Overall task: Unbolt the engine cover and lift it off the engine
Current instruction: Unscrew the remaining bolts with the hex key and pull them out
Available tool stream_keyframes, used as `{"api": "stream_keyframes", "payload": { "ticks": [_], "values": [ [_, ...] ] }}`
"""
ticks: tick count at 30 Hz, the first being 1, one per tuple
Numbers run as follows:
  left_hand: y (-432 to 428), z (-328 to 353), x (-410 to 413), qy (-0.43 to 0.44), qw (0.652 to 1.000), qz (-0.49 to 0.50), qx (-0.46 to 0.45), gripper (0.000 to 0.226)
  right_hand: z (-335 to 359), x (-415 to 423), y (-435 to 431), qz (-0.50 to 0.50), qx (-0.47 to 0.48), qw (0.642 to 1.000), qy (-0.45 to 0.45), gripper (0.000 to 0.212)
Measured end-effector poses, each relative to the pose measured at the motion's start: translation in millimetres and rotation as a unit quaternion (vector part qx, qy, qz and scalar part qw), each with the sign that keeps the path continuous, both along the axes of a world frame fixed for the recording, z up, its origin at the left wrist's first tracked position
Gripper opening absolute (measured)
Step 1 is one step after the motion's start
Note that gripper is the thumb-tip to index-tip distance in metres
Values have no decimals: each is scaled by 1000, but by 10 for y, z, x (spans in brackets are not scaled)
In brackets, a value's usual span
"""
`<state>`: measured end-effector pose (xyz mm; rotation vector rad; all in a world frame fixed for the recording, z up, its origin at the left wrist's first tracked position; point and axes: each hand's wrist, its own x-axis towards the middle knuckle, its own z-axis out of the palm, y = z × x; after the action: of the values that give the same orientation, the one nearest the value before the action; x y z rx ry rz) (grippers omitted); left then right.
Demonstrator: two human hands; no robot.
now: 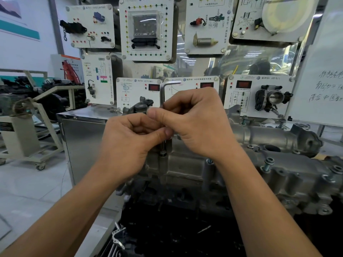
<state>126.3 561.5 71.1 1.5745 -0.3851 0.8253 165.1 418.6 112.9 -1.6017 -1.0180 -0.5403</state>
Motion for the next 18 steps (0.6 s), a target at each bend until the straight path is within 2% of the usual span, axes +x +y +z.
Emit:
{"api": "stream_keyframes", "payload": {
  "ticks": [4,8,12,18],
  "values": [
    [-49,-7,18,-2,999,34,-17,52,7,13,-1,2,-8,1000,-9,19],
    [18,-3,-44,21,998,-37,54,28,21,8,-23,15,-62,997,-32,20],
    [84,21,-83,29,993,-79,88,26,29,29,-46,20,-107,993,-53,30],
    [29,40,-60,15,999,3,41,33,7,11,-16,7,-33,999,-40,22]
  ]
}}
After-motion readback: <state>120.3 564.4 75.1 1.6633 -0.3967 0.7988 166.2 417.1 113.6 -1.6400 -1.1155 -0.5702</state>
